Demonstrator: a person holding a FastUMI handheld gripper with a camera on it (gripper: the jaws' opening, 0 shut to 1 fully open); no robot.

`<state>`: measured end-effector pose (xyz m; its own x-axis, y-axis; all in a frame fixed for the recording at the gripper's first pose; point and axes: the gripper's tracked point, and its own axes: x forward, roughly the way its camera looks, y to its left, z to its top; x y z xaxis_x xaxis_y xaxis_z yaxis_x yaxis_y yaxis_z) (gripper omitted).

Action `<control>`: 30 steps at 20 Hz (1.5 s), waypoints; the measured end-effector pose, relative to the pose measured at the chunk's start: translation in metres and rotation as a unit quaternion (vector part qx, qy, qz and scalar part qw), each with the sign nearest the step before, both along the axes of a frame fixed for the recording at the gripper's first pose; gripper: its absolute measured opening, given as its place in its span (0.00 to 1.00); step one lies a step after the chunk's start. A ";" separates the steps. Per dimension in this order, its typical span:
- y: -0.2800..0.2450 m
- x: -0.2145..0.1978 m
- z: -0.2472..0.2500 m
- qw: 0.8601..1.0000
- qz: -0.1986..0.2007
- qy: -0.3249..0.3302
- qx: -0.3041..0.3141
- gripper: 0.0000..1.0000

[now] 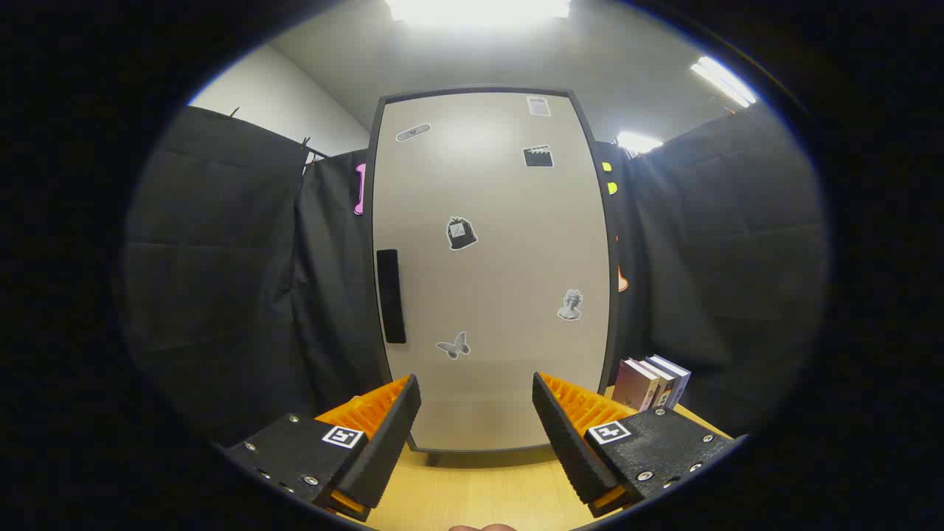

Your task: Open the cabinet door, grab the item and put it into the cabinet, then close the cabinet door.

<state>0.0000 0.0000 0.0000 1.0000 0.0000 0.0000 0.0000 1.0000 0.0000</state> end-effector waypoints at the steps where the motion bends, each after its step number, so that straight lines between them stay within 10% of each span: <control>1: 0.000 0.000 0.000 1.000 0.001 0.000 0.000 0.95; 30: 0.006 0.016 0.005 1.000 0.001 0.012 0.008 0.95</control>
<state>0.0163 0.0062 0.0045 0.9997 0.0017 -0.0233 -0.0013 0.9999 0.0168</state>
